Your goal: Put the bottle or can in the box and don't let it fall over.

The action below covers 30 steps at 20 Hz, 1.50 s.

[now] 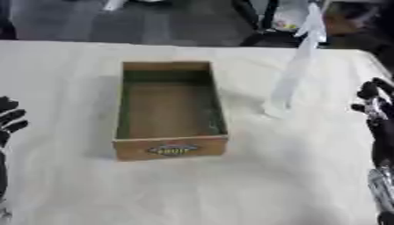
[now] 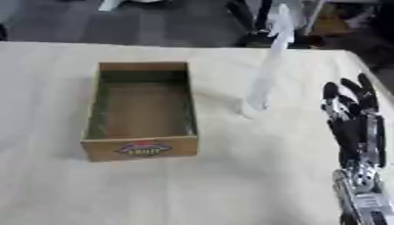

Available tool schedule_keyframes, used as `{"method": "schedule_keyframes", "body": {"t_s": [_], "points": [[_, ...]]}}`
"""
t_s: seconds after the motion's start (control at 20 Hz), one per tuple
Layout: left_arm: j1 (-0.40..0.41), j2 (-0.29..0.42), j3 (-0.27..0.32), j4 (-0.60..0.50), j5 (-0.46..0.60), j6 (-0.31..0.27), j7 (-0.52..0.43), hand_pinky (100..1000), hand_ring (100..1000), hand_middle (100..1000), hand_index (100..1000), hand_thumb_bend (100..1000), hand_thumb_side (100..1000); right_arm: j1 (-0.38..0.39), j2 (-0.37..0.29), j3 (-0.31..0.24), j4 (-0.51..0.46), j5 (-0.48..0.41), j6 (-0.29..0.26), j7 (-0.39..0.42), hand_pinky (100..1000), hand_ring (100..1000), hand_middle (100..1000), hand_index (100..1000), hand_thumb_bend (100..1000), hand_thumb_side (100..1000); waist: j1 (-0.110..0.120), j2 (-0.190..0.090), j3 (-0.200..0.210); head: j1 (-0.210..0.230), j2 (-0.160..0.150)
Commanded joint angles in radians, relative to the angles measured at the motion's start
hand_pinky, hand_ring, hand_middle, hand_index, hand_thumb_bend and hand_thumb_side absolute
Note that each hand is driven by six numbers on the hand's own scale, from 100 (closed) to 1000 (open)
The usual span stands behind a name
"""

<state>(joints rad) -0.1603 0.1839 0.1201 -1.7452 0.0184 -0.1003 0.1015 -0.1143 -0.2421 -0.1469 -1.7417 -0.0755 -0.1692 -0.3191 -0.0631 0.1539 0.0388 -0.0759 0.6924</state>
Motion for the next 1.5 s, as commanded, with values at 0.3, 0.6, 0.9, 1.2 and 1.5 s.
{"method": "schedule_keyframes", "body": {"t_s": [0.3,0.6,0.9,1.2,1.5], "points": [[-0.015,0.009,-0.002,-0.022,0.006,-0.001,-0.004,752,767,720,817,300,842,-0.005,-0.026,-0.005,-0.019,0.002,-0.002,0.004,634,740,849,996,414,544,0.004,-0.014,0.000,0.021,0.027],[-0.015,0.009,-0.003,-0.022,0.006,-0.002,-0.006,753,771,726,817,301,841,-0.009,-0.029,-0.005,-0.015,0.004,0.000,0.006,636,740,851,998,418,539,0.004,-0.014,0.001,0.021,0.034],[-0.014,0.010,-0.005,-0.022,0.006,-0.001,-0.009,753,773,728,816,300,841,-0.057,-0.066,0.005,0.020,0.044,0.024,0.028,638,750,859,1000,457,532,0.003,-0.016,0.002,0.020,0.038],[-0.011,0.010,-0.007,-0.023,0.007,-0.001,-0.012,753,774,728,816,303,841,-0.161,-0.136,0.045,0.109,0.138,0.072,0.095,667,798,914,1000,591,507,0.005,-0.021,0.005,0.011,0.040],[-0.011,0.010,-0.009,-0.024,0.009,-0.001,-0.015,753,775,728,816,301,841,-0.232,-0.172,0.074,0.205,0.195,0.077,0.170,686,837,941,1000,712,529,0.005,-0.022,0.006,0.004,0.038]]}}
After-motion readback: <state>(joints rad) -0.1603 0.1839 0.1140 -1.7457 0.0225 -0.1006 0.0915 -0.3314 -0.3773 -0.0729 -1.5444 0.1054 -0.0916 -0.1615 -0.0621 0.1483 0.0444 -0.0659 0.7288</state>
